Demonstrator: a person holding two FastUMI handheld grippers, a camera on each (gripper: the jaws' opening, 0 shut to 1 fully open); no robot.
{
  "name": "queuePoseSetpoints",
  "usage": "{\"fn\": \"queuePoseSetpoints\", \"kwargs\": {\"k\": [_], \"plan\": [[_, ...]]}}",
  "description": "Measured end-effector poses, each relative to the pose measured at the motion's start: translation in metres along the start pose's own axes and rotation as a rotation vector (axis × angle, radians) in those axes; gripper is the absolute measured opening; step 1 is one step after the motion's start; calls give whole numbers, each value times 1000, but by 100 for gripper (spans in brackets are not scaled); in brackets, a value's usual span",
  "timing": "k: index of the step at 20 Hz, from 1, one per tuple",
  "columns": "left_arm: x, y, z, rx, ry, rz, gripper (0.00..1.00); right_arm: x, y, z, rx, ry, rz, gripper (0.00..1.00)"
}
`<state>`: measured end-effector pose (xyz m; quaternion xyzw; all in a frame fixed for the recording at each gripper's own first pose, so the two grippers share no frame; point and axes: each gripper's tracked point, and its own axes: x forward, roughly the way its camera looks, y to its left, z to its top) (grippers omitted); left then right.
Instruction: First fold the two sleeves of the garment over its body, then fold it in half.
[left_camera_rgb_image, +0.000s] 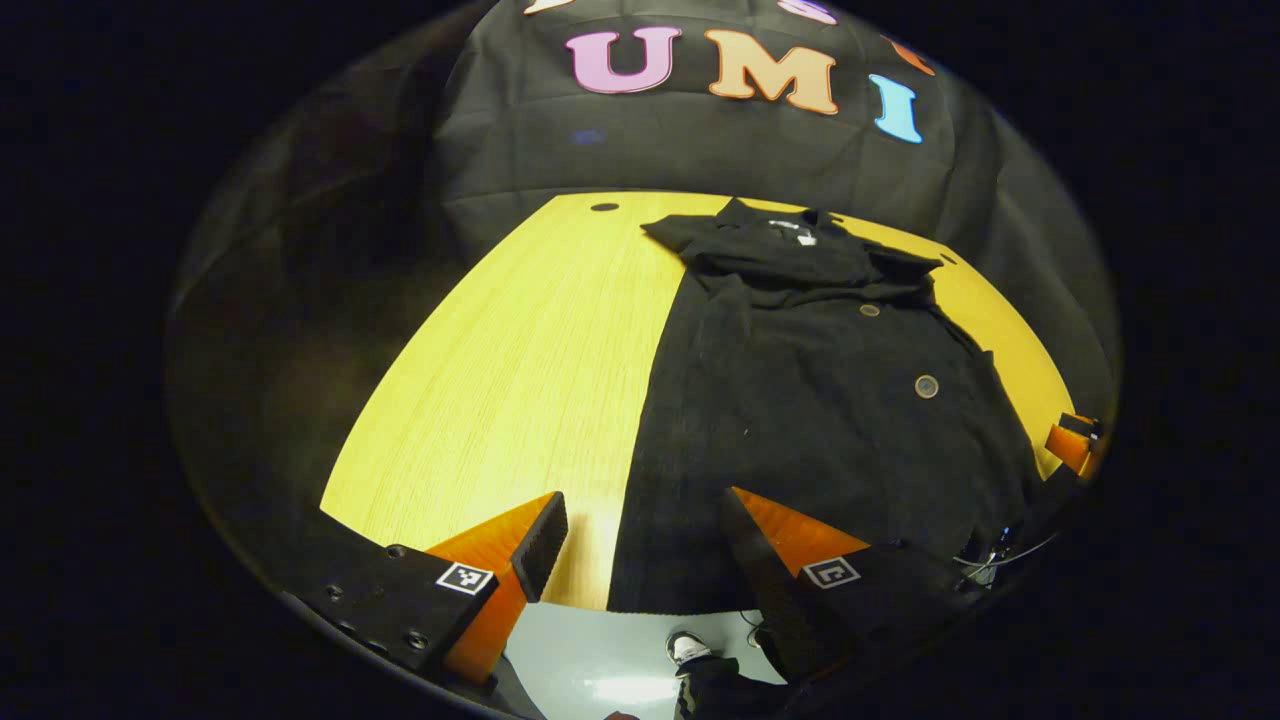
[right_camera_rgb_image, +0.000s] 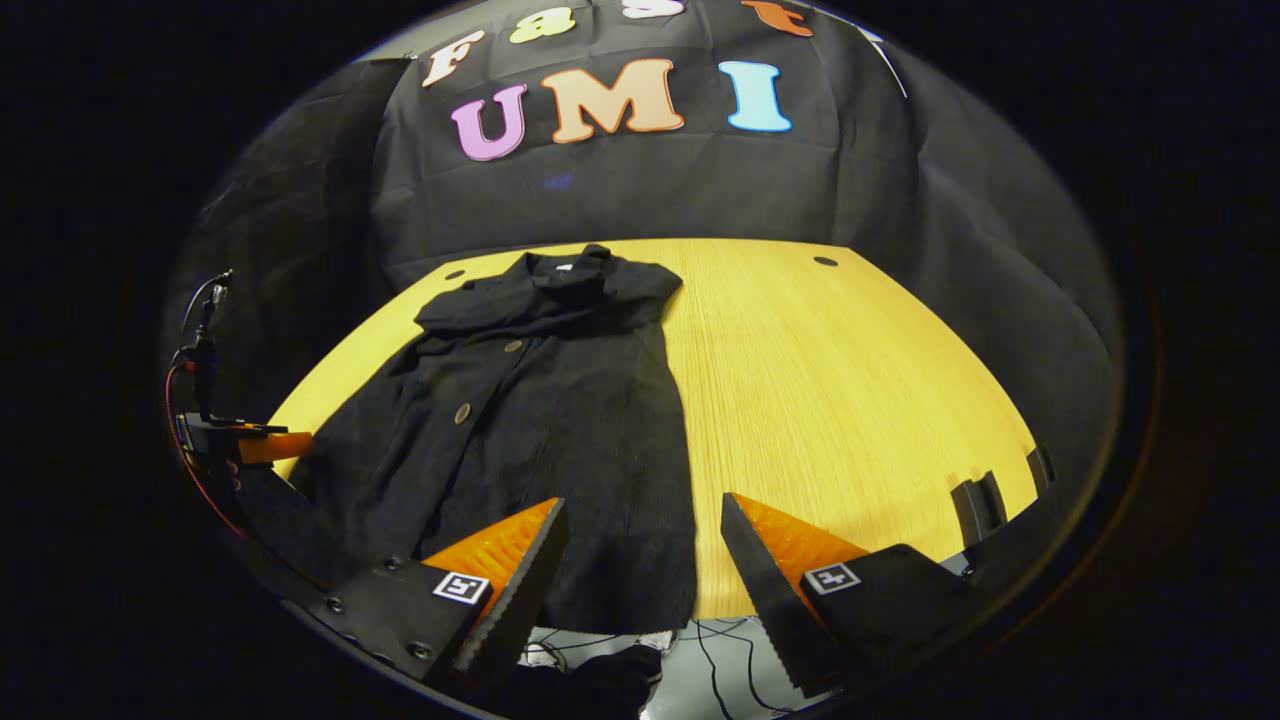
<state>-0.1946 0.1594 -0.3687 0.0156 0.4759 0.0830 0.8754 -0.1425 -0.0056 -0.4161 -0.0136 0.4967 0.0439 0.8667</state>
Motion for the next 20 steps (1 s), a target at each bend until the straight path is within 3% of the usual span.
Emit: {"fn": "queuePoseSetpoints", "kwargs": {"k": [6,7,9,11,14,15,17,20], "plan": [[9,-1,-10,11,13,-27,96,22,-2,-34,1,115,-44,98],[10,-2,-9,24,-7,-40,97,24,-3,-45,12,144,-54,94],[10,-6,-7,55,-38,-72,95,24,3,-39,14,118,-48,97],[12,-13,-8,90,-63,-116,84,28,11,-41,3,102,-39,71],[13,-23,-7,112,-73,-168,38,30,21,-42,0,97,-11,31],[14,-27,-8,90,-73,-187,32,32,21,-42,3,105,-7,15],[14,-29,-5,7,-94,-200,3,31,21,-42,-2,117,-3,8],[13,-32,-5,-56,-112,-208,0,34,20,-39,-36,130,9,3]]}}
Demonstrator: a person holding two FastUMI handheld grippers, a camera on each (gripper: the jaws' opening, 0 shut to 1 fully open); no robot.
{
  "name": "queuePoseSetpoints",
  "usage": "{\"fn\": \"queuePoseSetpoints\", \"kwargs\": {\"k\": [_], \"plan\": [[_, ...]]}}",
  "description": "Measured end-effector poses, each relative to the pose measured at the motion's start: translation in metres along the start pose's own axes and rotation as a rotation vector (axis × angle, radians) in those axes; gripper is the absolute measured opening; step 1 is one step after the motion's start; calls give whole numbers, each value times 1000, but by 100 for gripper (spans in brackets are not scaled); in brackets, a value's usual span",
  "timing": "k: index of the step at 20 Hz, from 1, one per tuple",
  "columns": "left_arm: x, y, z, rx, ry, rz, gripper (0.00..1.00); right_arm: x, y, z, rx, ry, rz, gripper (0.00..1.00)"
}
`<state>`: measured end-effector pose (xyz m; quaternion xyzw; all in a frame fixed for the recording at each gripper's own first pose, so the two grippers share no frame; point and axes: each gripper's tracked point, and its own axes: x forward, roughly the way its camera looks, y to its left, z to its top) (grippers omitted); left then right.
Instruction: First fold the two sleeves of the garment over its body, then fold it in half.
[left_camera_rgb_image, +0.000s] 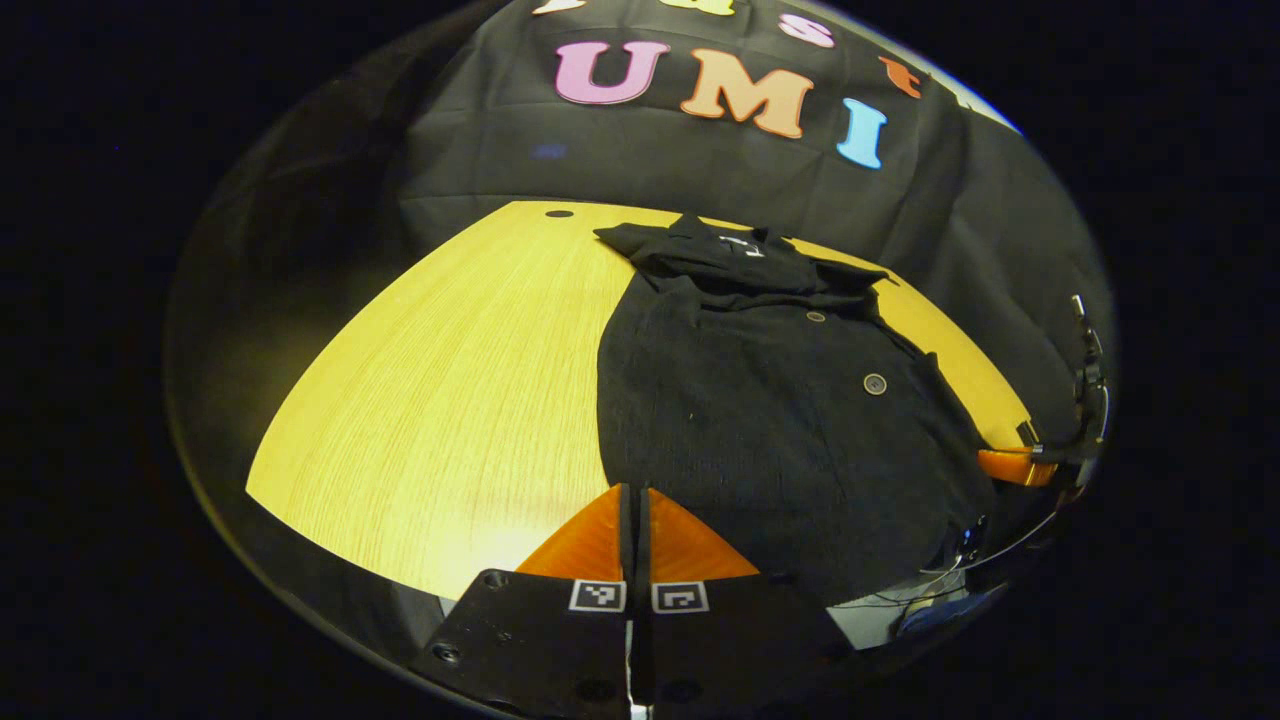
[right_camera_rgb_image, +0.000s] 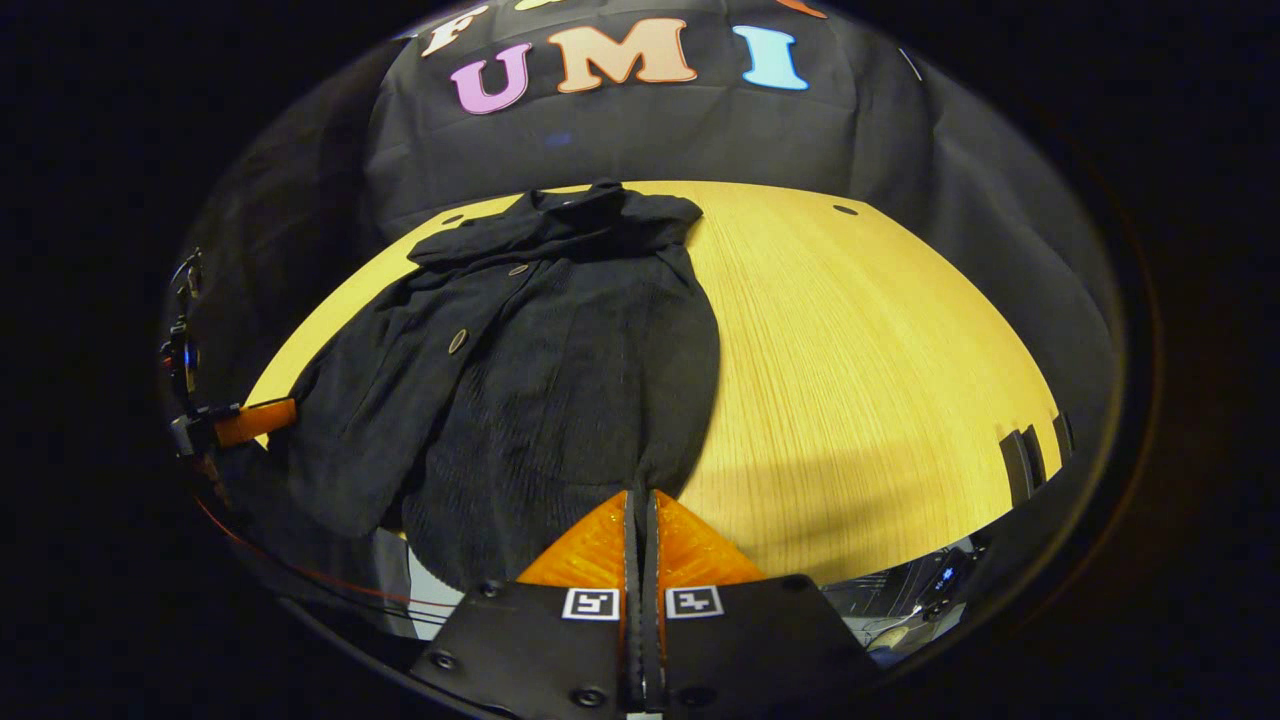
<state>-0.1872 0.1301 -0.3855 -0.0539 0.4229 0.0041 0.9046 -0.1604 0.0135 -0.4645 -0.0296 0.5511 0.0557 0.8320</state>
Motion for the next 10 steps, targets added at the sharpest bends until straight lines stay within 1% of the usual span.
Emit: {"fn": "queuePoseSetpoints", "kwargs": {"k": [2,3,4,7,8,10], "plan": [[0,-1,-1,-16,39,0,0,-3,-3,5,-2,-15,7,3],[-2,-4,-4,-36,78,-4,0,-6,-1,9,7,-28,34,3],[-5,-5,2,-52,87,5,0,-9,0,13,17,-40,55,2],[-12,-17,41,-78,36,4,0,-20,-4,37,20,-71,117,3],[-13,-19,55,-75,16,10,0,-26,-6,49,13,-98,132,3],[-15,-25,79,-66,-18,24,0,-36,-10,85,3,-197,153,3]]}}
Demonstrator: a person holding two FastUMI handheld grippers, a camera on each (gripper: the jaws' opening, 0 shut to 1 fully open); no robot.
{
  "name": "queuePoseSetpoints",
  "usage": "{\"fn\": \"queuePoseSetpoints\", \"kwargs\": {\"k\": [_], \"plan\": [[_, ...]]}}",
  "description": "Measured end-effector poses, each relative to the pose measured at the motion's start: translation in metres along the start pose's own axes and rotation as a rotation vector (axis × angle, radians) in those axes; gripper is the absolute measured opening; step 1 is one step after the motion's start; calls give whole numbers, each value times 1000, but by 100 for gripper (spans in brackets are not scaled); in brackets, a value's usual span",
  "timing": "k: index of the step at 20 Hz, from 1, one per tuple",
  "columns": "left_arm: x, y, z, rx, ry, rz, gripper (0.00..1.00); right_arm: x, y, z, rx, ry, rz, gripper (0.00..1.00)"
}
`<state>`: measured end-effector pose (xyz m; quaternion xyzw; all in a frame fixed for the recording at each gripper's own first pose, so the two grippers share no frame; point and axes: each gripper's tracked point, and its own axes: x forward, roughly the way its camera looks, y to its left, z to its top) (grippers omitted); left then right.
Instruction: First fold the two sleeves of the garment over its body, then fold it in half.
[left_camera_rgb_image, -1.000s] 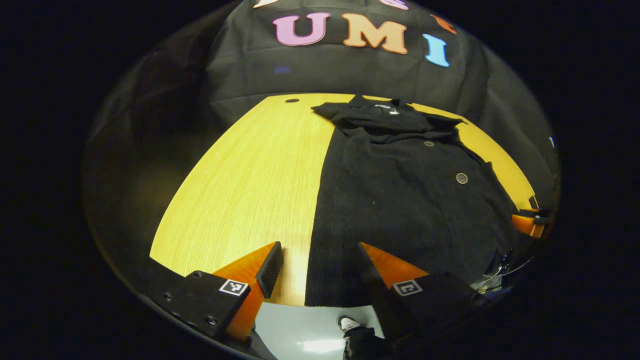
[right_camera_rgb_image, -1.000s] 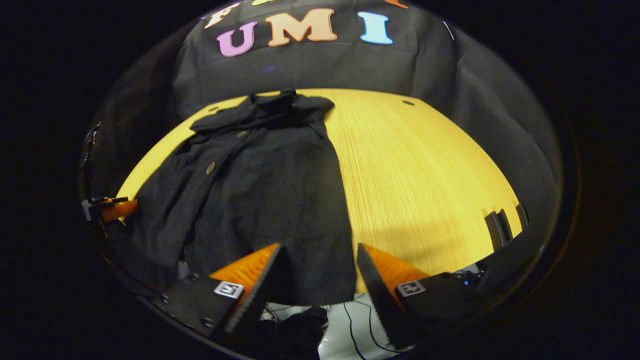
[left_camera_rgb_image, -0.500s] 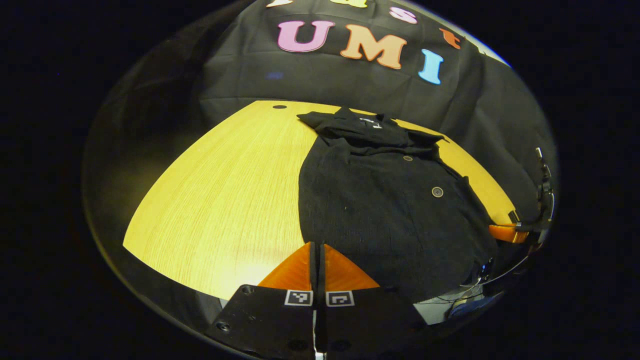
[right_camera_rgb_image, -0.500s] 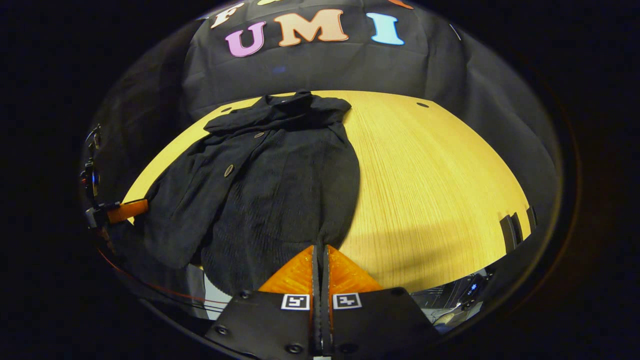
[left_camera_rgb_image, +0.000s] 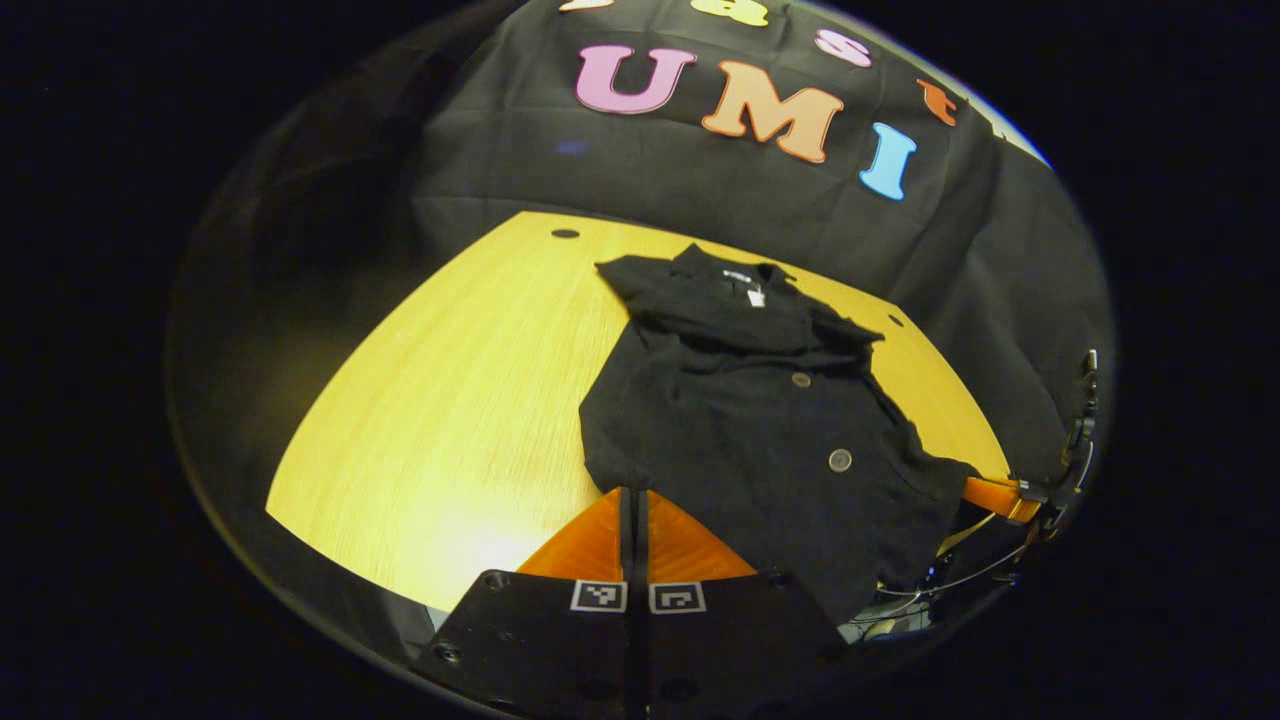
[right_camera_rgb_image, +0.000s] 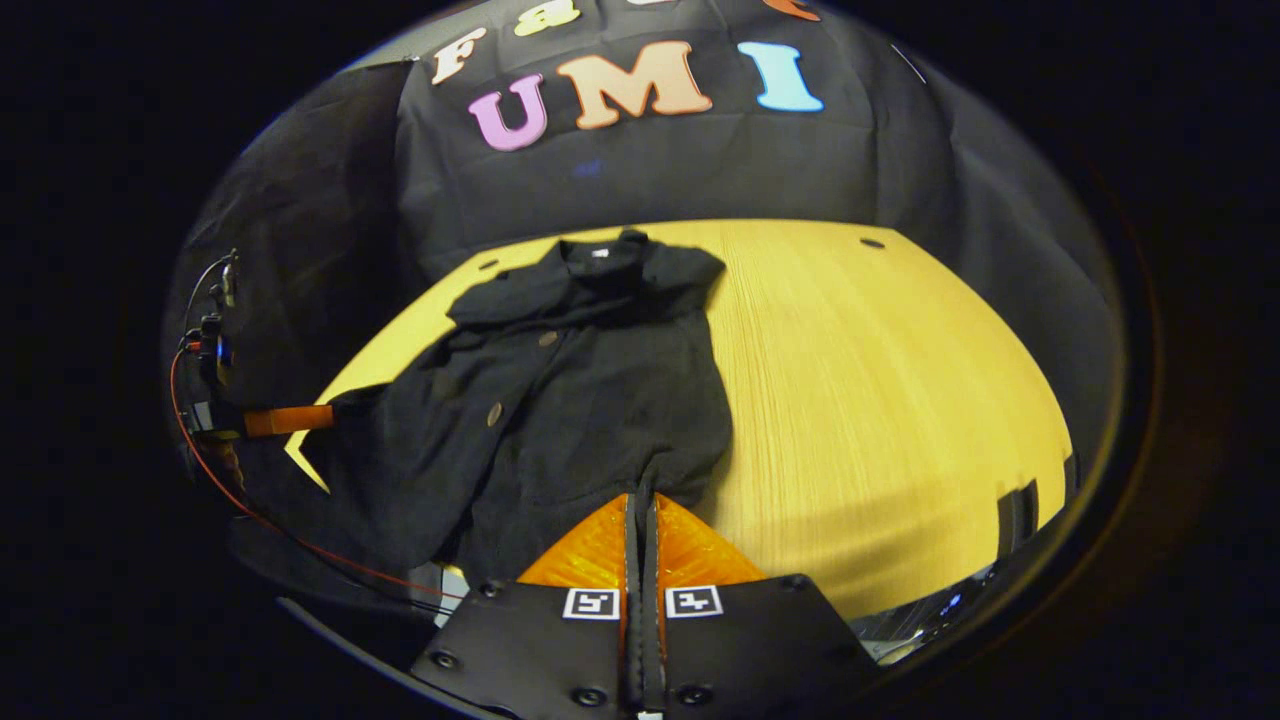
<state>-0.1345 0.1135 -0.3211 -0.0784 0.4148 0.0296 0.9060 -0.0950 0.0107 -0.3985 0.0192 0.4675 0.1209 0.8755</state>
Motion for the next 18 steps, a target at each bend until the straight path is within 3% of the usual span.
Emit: {"fn": "queuePoseSetpoints", "kwargs": {"k": [7,18], "plan": [[3,-28,85,-22,-158,-42,0,1,12,93,-38,-150,40,2],[52,-13,171,-13,-207,-71,0,38,19,198,-11,-238,8,2]]}}
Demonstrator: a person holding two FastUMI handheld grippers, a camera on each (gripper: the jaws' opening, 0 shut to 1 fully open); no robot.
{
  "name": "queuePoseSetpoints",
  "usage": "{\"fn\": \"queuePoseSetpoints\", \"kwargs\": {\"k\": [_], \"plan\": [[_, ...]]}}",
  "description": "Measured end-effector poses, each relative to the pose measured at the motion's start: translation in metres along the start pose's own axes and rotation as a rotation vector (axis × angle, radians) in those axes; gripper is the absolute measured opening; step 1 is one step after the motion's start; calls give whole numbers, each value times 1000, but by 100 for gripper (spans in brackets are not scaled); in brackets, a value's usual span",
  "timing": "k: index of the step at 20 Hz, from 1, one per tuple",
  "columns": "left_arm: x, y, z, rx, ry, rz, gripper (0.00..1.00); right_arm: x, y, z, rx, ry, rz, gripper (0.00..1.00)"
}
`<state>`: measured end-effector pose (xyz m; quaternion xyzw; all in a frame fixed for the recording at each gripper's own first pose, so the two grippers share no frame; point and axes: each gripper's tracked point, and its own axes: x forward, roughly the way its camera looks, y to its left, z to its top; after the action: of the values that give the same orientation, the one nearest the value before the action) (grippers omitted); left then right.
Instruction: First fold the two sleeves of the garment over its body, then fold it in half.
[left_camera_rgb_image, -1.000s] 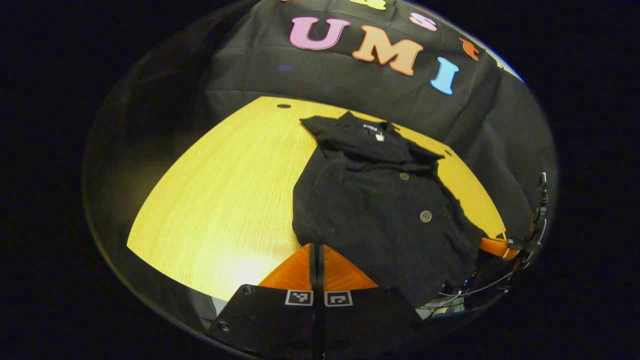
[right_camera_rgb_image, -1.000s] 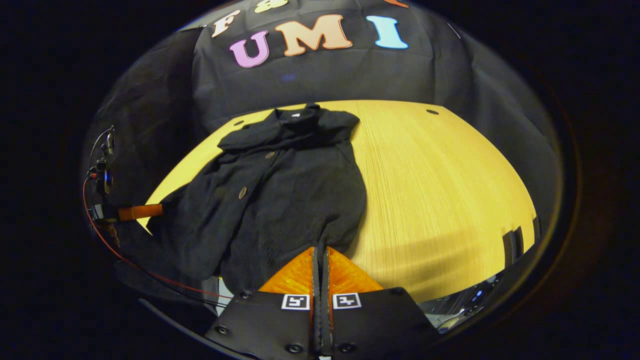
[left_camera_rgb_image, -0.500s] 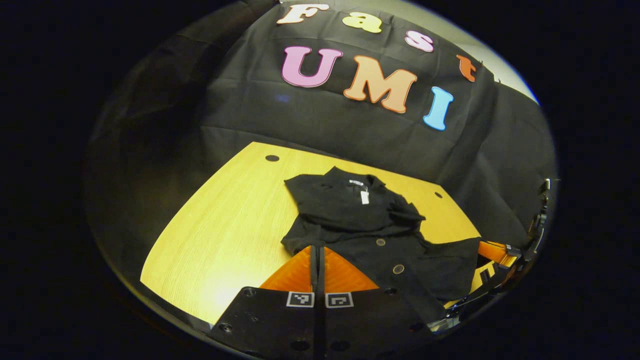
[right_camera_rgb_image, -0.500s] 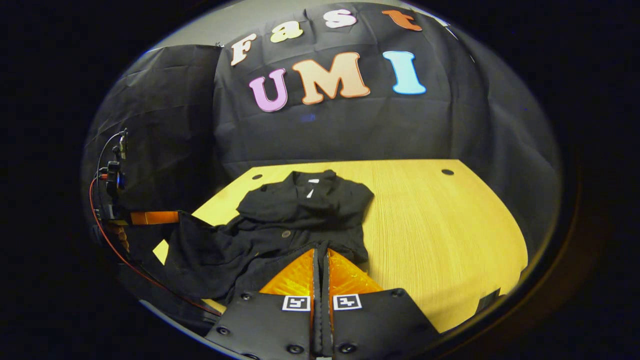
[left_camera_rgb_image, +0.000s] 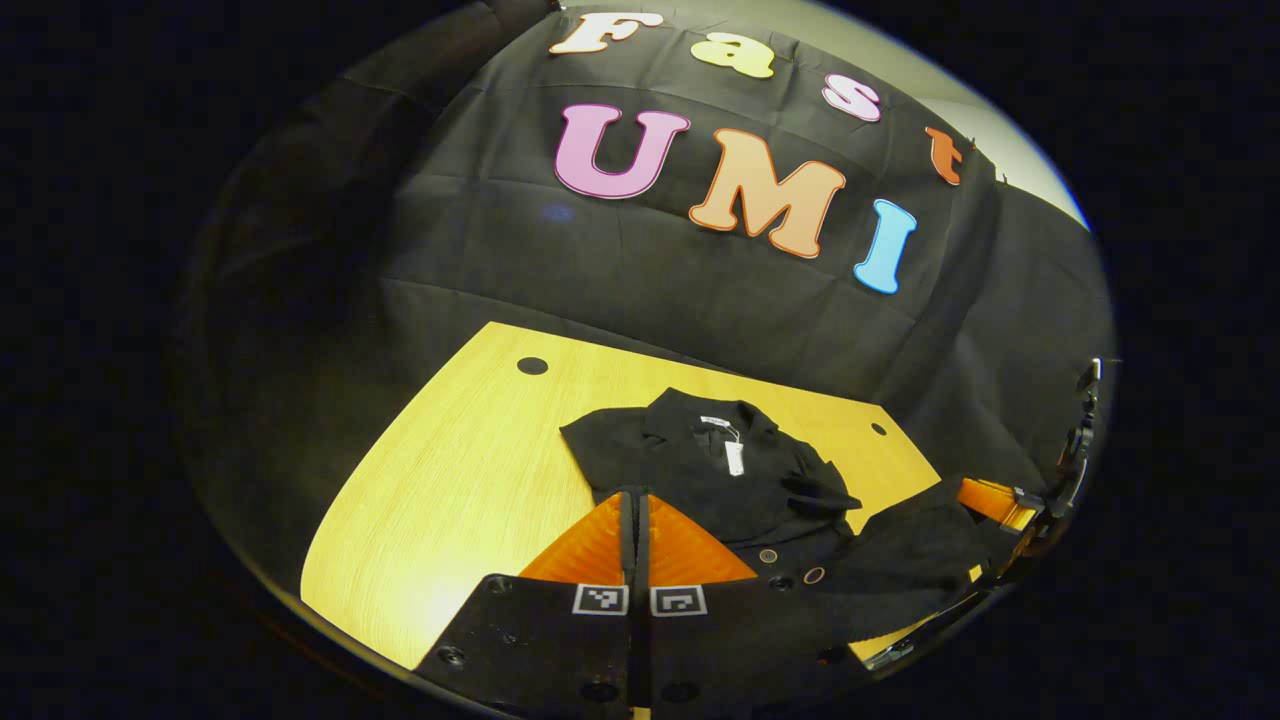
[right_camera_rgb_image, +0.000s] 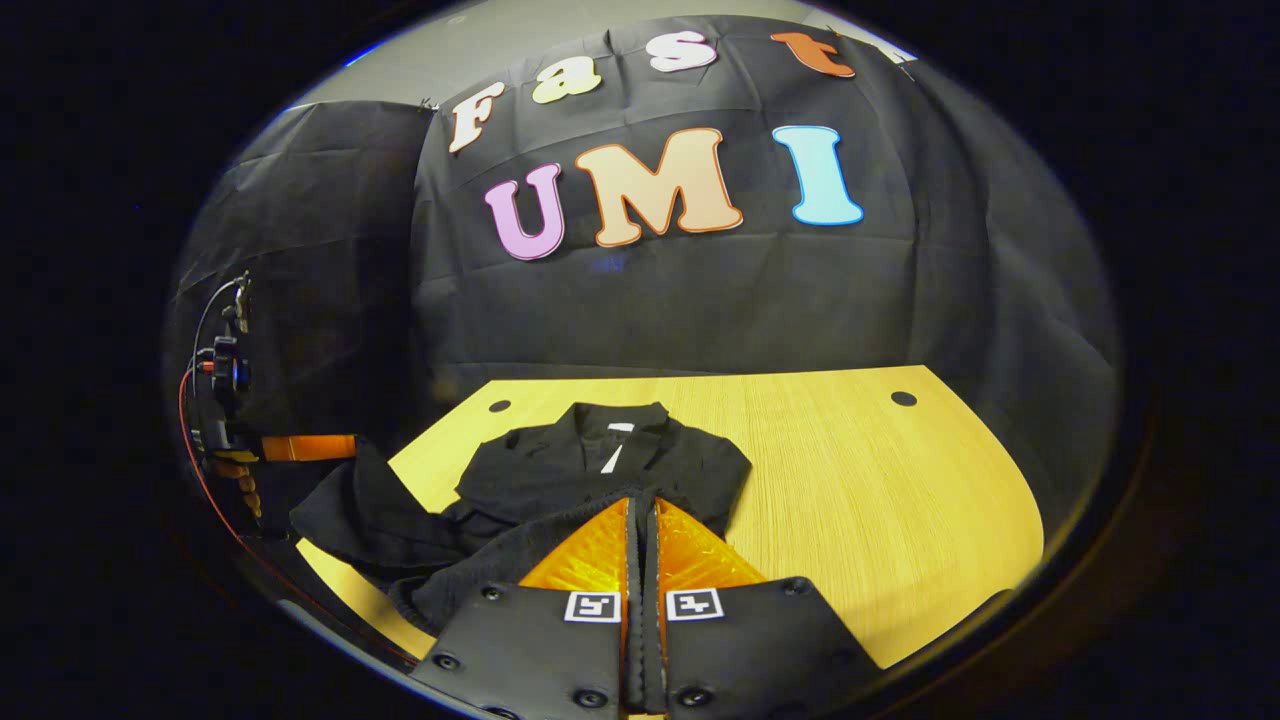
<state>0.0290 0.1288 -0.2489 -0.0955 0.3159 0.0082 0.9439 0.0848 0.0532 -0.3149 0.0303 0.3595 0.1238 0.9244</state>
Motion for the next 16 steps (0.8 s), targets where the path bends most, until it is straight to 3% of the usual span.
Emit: {"fn": "queuePoseSetpoints", "kwargs": {"k": [9,16], "plan": [[61,19,30,-25,4,-1,0,57,-5,41,31,8,-49,2],[123,39,31,-5,76,10,0,123,-27,51,86,67,-147,2]]}}
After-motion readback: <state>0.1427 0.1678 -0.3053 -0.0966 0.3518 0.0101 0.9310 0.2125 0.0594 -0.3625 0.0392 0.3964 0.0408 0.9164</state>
